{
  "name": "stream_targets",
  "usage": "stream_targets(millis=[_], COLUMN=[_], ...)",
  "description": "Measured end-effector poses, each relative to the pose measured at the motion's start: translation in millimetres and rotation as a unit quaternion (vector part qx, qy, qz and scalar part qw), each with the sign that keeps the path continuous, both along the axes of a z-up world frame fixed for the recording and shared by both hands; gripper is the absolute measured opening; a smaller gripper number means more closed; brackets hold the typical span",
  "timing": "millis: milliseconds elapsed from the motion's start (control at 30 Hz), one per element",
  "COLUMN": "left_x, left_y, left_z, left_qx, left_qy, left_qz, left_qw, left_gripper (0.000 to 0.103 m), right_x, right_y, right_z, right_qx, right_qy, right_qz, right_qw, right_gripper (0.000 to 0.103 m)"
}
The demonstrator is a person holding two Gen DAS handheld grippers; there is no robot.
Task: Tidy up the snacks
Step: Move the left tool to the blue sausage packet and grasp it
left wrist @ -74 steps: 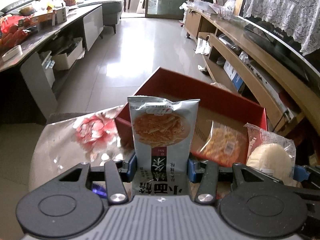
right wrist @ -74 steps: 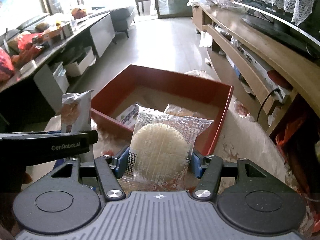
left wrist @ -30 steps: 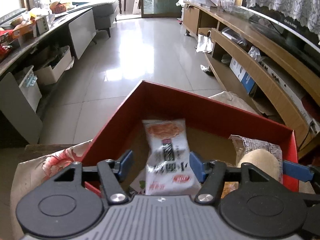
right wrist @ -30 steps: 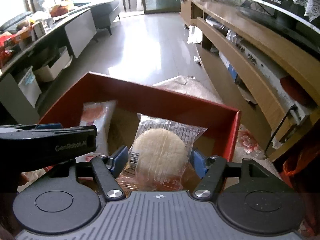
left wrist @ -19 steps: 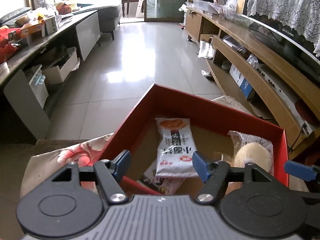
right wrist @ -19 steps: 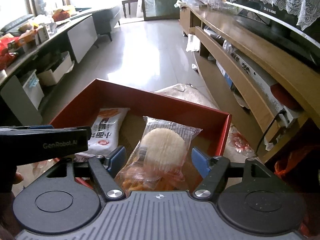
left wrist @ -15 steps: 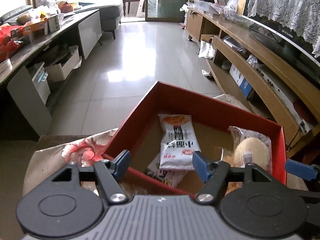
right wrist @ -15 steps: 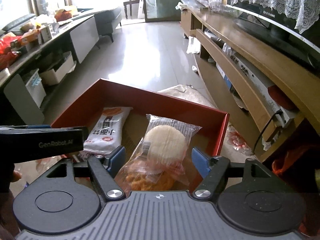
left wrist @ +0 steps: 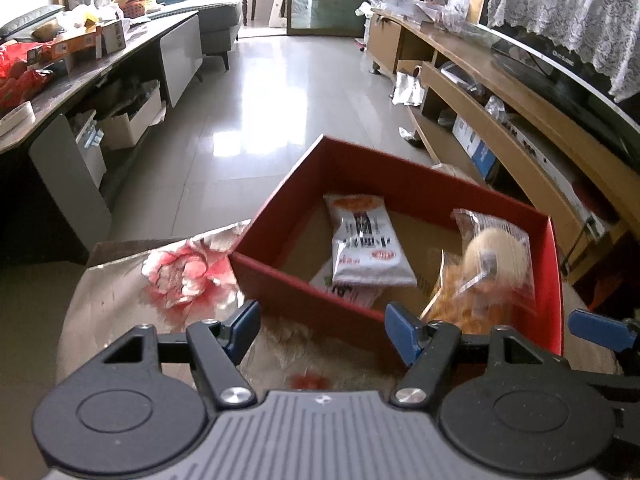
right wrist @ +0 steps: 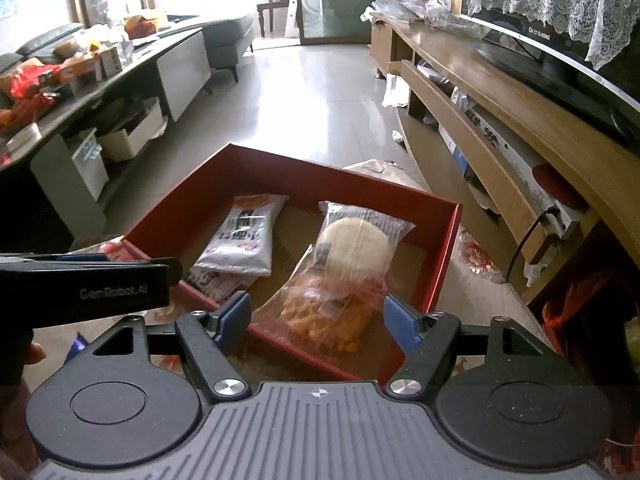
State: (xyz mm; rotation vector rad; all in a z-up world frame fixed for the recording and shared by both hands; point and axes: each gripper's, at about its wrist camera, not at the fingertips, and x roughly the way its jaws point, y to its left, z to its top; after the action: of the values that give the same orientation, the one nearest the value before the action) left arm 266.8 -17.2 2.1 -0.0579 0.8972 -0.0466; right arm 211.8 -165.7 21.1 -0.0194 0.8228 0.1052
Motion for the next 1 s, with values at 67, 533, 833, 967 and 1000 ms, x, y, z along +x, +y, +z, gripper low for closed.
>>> stream_targets(millis=[67, 533, 833, 967, 1000], left_x=[-8.8, -67.5, -83.8, -77.7, -76.0], left_y=[6.2, 55.5, 63.9, 56.2, 54.4], left_z=[-1.6, -29.7, -50.2, -60.9, -64.0], left_qx=[-0.001, -0.021, -0.028, -0.027, -0.027], left_qy=[0.005, 0.064, 0.098, 0.115, 0.119], left_qz=[-0.002, 0.019, 0.023, 0.018, 0.017], left_qw=[1.0, 0.9975, 0.9946, 0.9929, 0.9923], left_gripper=[0.073, 0.073, 0.073, 0.073, 0.073], right_x=[-7.3, -63.5, -88.0, -91.3, -91.9], right_y=[2.2, 35.3, 48.1, 45.4, 44.4], right_z=[-0.4, -17.5, -24.5, -22.9, -23.0], right_qx=[-0.002, -0.001, 0.002, 0.009, 0.01], right_qy=[0.002, 0.048, 0.062, 0.061, 0.061], right_qz=[0.003, 0.043, 0.058, 0.056, 0.056], right_qw=[1.0, 0.998, 0.996, 0.997, 0.997], right_gripper=[0.079, 0.079, 0.08, 0.081, 0.081])
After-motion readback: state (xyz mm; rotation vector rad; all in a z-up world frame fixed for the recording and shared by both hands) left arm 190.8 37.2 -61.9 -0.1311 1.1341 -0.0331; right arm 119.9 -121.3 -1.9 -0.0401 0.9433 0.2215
